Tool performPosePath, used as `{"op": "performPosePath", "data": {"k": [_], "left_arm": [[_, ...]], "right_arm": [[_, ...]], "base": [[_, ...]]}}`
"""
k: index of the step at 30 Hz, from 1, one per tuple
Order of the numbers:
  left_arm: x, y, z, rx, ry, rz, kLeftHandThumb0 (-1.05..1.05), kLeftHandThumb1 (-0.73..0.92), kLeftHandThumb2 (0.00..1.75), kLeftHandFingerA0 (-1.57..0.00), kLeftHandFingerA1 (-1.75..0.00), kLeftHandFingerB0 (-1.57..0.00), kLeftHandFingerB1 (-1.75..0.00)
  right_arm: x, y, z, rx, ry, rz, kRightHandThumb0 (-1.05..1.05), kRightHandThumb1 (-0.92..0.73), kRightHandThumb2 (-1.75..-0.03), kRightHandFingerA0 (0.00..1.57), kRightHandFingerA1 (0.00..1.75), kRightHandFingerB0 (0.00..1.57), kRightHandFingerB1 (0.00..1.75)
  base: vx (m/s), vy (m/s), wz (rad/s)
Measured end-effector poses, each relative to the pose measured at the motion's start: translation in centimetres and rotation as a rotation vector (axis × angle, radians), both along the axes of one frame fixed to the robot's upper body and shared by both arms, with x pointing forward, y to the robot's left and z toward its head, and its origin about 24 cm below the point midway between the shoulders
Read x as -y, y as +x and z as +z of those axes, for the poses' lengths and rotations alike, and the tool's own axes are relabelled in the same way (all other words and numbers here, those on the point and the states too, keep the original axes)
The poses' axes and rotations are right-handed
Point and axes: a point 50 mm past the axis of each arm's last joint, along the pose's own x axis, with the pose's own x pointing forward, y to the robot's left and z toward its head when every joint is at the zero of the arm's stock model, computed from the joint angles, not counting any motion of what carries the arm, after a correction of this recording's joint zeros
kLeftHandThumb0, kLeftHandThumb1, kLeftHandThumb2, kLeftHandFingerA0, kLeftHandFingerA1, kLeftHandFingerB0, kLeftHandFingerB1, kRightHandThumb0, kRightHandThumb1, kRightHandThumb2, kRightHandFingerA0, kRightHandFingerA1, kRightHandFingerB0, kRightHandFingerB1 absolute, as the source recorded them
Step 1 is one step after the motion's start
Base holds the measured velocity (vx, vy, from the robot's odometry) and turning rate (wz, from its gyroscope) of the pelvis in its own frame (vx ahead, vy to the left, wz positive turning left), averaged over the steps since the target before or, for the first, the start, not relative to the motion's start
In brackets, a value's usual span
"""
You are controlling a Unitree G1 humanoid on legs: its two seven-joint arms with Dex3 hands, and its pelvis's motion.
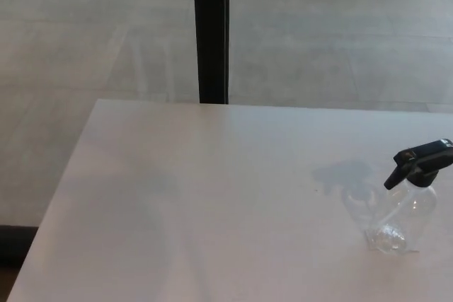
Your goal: The robot uses its right hand to grab and lift the lid of the spray bottle kept in the middle of the desk and places the lid on the right side of the bottle
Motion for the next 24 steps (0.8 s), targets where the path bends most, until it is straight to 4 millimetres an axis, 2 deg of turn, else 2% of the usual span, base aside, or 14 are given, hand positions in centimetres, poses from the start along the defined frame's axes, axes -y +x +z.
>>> {"op": "performPosePath", "data": {"k": [4,5,6,7,9,10,11,12,13,14,15,16,22,24], "left_arm": [[0.0,-0.1,0.0,0.016,-0.015,0.009,-0.57,0.69,0.61,-0.65,-0.56,-0.51,-0.44],[0.0,0.0,0.0,0.019,-0.016,0.009,-0.56,0.69,0.61,-0.65,-0.56,-0.51,-0.44],[0.0,0.0,0.0,0.022,-0.017,0.01,-0.56,0.69,0.61,-0.64,-0.56,-0.5,-0.45],[0.0,0.1,0.0,0.026,-0.018,0.012,-0.56,0.68,0.6,-0.67,-0.59,-0.51,-0.45],[0.0,0.1,0.0,0.036,-0.02,0.02,-0.57,0.68,0.6,-0.67,-0.59,-0.53,-0.45],[0.0,0.1,0.0,0.04,-0.02,0.023,-0.57,0.68,0.6,-0.68,-0.61,-0.54,-0.45],[0.0,0.2,0.1,0.044,-0.019,0.026,-0.57,0.68,0.6,-0.68,-0.61,-0.55,-0.46],[0.0,0.2,0.1,0.047,-0.019,0.028,-0.56,0.69,0.61,-0.65,-0.56,-0.52,-0.44],[0.0,0.2,0.1,0.049,-0.019,0.03,-0.58,0.69,0.6,-0.65,-0.59,-0.54,-0.45],[0.0,0.3,0.1,0.05,-0.02,0.029,-0.58,0.68,0.6,-0.64,-0.58,-0.53,-0.45],[0.0,0.3,0.1,0.051,-0.02,0.029,-0.58,0.68,0.6,-0.64,-0.58,-0.53,-0.45],[0.0,0.3,0.1,0.052,-0.021,0.028,-0.58,0.69,0.61,-0.62,-0.58,-0.51,-0.44],[0.0,0.3,0.0,0.052,-0.023,0.028,-0.58,0.69,0.6,-0.64,-0.57,-0.52,-0.44],[0.1,0.3,0.0,0.052,-0.024,0.028,-0.59,0.67,0.6,-0.67,-0.57,-0.56,-0.45]], "right_arm": [[2.2,1.2,2.6,0.087,-0.061,-0.042,-0.68,-0.56,-0.92,0.65,1.07,0.01,0.32],[2.8,1.9,3.7,0.139,-0.078,-0.063,-0.7,-0.58,-0.87,0.65,0.98,0.05,0.31],[3.4,2.3,4.5,0.175,-0.094,-0.077,-0.65,-0.57,-0.9,0.53,0.81,0.06,0.27],[4.1,3.0,5.8,0.226,-0.115,-0.095,-0.63,-0.69,-0.62,0.39,0.57,0.1,0.22],[5.2,4.4,8.1,0.329,-0.137,-0.131,-0.62,-0.71,-0.61,0.39,0.5,0.07,0.26],[5.7,5.1,9.3,0.376,-0.147,-0.141,-0.63,-0.59,-0.9,0.42,0.71,0.04,0.28],[6.1,5.9,10.8,0.439,-0.164,-0.142,-0.59,-0.72,-0.63,0.46,0.66,0.09,0.2],[6.4,6.8,12.4,0.5,-0.182,-0.137,-0.58,-0.72,-0.64,0.46,0.88,0.09,0.21],[6.7,7.7,14.1,0.56,-0.203,-0.125,-0.64,-0.72,-0.63,0.2,0.42,0.12,0.22],[6.8,8.7,16.1,0.619,-0.234,-0.099,-0.36,-0.47,-1.02,0.01,0.5,0.0,0.49],[6.8,9.4,17.3,0.656,-0.252,-0.079,-0.36,-0.47,-1.02,0.01,0.5,0.0,0.49],[6.5,10.3,19.0,0.71,-0.279,-0.047,-0.71,-0.56,-0.87,0.15,0.47,0.06,0.37],[4.2,13.8,24.4,0.873,-0.363,0.113,-0.75,-0.55,-0.89,0.31,0.51,0.1,0.41],[2.9,15.0,26.2,0.916,-0.396,0.19,-0.77,-0.53,-0.87,0.22,0.49,0.07,0.39]], "base": [[0.0,0.0,0.0],[0.0,0.0,0.0],[0.0,0.0,0.0],[0.0,0.0,0.0],[0.0,0.0,0.0],[0.0,0.0,0.0],[0.0,0.0,0.0],[0.0,0.0,0.0],[0.0,0.0,0.0],[0.0,0.0,0.0],[0.0,0.0,0.0],[0.0,0.0,0.0],[0.0,0.0,0.0],[0.0,0.0,0.0]]}}
